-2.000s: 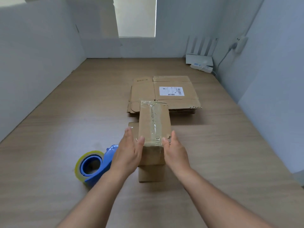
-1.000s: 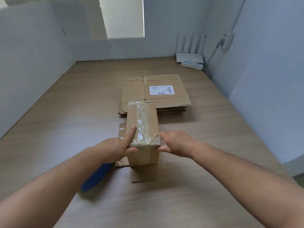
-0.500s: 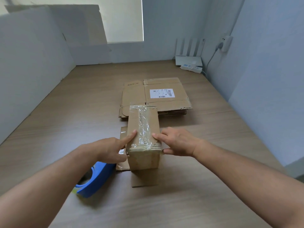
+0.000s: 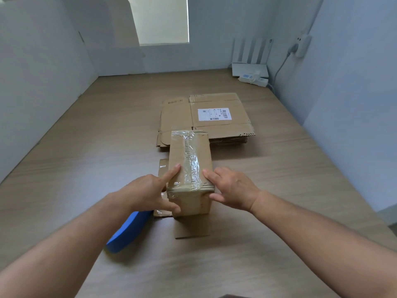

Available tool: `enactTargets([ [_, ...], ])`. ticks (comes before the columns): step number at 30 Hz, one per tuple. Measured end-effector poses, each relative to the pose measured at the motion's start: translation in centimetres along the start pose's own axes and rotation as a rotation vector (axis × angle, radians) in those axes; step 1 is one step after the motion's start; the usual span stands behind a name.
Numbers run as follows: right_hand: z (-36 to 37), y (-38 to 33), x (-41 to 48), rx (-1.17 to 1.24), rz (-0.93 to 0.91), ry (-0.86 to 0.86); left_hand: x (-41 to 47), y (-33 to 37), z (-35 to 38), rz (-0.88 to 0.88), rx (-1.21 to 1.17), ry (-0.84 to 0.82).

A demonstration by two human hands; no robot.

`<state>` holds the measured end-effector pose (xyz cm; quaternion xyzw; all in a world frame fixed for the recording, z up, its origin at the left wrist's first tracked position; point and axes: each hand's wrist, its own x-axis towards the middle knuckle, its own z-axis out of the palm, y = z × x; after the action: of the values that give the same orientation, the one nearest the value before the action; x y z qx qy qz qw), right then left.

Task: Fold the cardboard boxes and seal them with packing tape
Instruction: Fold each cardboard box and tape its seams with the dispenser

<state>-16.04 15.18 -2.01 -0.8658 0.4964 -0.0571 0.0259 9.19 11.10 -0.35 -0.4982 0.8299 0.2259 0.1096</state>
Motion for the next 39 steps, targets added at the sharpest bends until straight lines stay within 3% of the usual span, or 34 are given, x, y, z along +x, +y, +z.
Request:
enactTargets([
  [4, -0.2, 0.6, 0.0, -0.005, -0.011, -0.019, 0.1, -0.4, -1.0, 0.029, -0.002, -0.037],
  [9, -1.0, 1.1, -0.2, -0.004, -0.112, 0.039, 0.6, -0.2, 0.7, 0.039, 0.08, 0.107],
  [14, -0.4, 1.8, 0.3, 0.009, -0.125, 0.058, 0.8, -0.9, 1.9, 0.032, -0.037, 0.198],
  [19, 0.6, 1.7, 1.2, 0.007, 0.018, -0.085, 0.5, -0.6, 2.7, 0.005, -0.199, 0.226],
  [22, 0.9, 0.7, 1.3, 0.04, 0.161, -0.07, -0.2, 0.3, 3.0, -0.034, -0.237, 0.181],
  [24, 0.9, 0.2, 0.8, 0.212, 0.301, -0.012, -0.7, 1.3, 3.2, -0.011, -0.388, 0.189],
  [27, 1.0, -0.7, 0.7, 0.769, 0.558, 0.11, -0.9, 3.4, 3.2, 0.044, -0.788, 0.249],
  [29, 0.8, -1.2, 1.2, 1.017, 0.656, 0.138, -0.7, 4.6, 2.5, 0.011, -0.952, 0.295],
  [31, 0.0, -1.0, 1.6, 1.023, 0.722, 0.177, -0.5, 4.9, 1.7, -0.091, -0.965, 0.362],
  [33, -1.0, 0.1, 1.5, 0.996, 0.826, 0.218, -0.5, 4.5, 1.0, -0.227, -0.998, 0.327],
  [36, -2.0, 0.8, 1.0, 1.18, 0.938, 0.061, -0.7, 4.8, 0.3, -0.322, -0.969, 0.181],
  [39, -2.6, 0.4, 0.8, 1.2, 0.895, -0.032, -0.5, 6.0, 0.0, -0.301, -0.96, 0.17],
])
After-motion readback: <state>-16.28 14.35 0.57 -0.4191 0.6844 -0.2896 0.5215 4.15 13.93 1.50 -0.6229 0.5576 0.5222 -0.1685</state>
